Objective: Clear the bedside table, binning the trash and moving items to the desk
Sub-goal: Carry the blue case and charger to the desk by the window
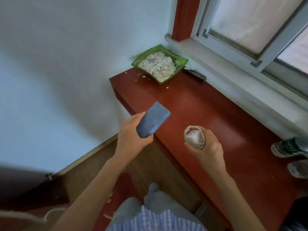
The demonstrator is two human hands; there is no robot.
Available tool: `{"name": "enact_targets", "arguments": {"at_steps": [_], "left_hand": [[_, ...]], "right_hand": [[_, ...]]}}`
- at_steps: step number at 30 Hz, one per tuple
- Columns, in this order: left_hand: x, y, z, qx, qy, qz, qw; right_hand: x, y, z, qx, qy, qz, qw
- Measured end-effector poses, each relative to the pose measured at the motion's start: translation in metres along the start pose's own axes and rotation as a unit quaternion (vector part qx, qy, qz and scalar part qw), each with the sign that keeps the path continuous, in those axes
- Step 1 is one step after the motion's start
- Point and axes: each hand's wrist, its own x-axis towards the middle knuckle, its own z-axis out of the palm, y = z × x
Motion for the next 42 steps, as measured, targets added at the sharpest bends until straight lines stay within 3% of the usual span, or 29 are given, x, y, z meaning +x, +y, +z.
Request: {"name": "enact_targets", "arguments": {"at_steps": [11,22,27,32,38,42], "left_hand": [[0.117,-0.051,0.025,0.012,-0.108,-0.010,0.994],[0.282,-0.126,0.009,0.084,-0.252,0.099,0.959],[0.335,-0.162,0.007,0.143,-0.326,0.192,0.915],[0.365,-0.185,0.021,0.183,-0.394,0.311,0.845],[0.397,-0.192,0.043,0.218,-0.423,0.420,0.773],[0.410,-0.194,0.046,0.219,-0.421,0.450,0.756]], "right_hand": [[0.085,0.013,0.043,-0.043,0.001,0.044,0.998],[0.172,-0.029,0.135,-0.086,0.068,0.151,0.982],[0.184,-0.053,0.175,-0.088,0.071,0.197,0.974],[0.181,-0.059,0.196,-0.095,0.078,0.240,0.963],[0.181,-0.055,0.203,-0.101,0.069,0.253,0.960],[0.182,-0.052,0.204,-0.089,0.079,0.265,0.957]]}}
